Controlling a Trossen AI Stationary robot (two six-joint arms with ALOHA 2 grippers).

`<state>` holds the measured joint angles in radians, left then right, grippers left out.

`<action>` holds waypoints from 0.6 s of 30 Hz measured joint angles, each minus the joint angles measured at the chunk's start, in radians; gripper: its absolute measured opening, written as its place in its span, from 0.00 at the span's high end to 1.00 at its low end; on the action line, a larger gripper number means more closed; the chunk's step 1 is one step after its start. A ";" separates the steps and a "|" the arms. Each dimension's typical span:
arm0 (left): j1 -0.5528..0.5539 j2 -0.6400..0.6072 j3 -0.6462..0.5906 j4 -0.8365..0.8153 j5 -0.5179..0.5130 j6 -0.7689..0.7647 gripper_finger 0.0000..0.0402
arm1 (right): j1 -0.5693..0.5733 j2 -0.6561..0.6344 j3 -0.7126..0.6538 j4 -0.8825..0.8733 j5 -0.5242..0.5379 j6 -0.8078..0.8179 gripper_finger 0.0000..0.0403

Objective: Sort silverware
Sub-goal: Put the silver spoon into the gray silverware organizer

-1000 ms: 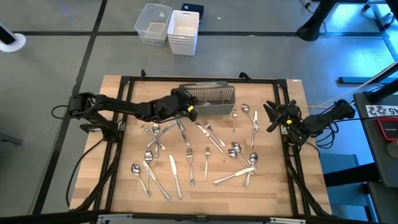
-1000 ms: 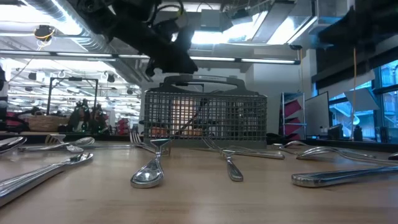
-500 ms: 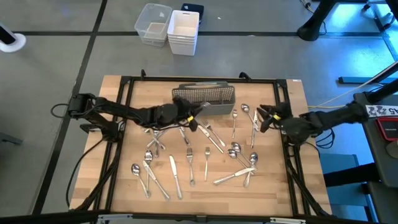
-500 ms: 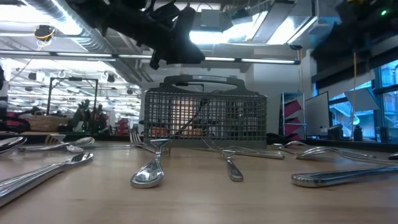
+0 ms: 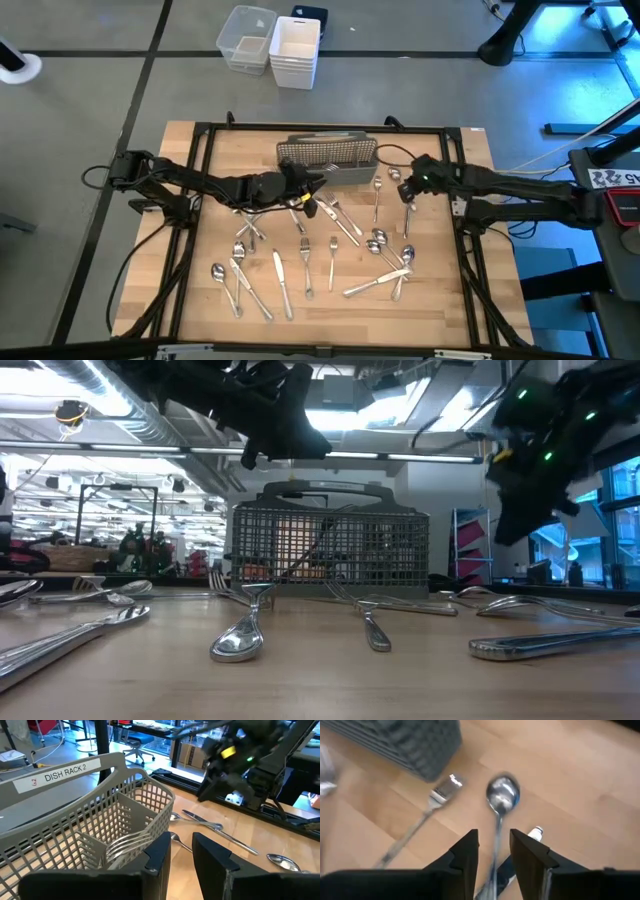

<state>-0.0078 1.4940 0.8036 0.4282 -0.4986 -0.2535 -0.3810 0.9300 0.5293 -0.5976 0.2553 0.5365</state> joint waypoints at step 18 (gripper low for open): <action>0.000 0.000 0.000 -0.076 0.000 -0.001 0.82 | -0.165 0.385 0.000 0.194 -0.135 -0.104 0.72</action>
<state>-0.0078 1.4940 0.8032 0.3527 -0.4988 -0.2543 -0.5456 1.3155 0.5293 -0.4033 0.1200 0.4327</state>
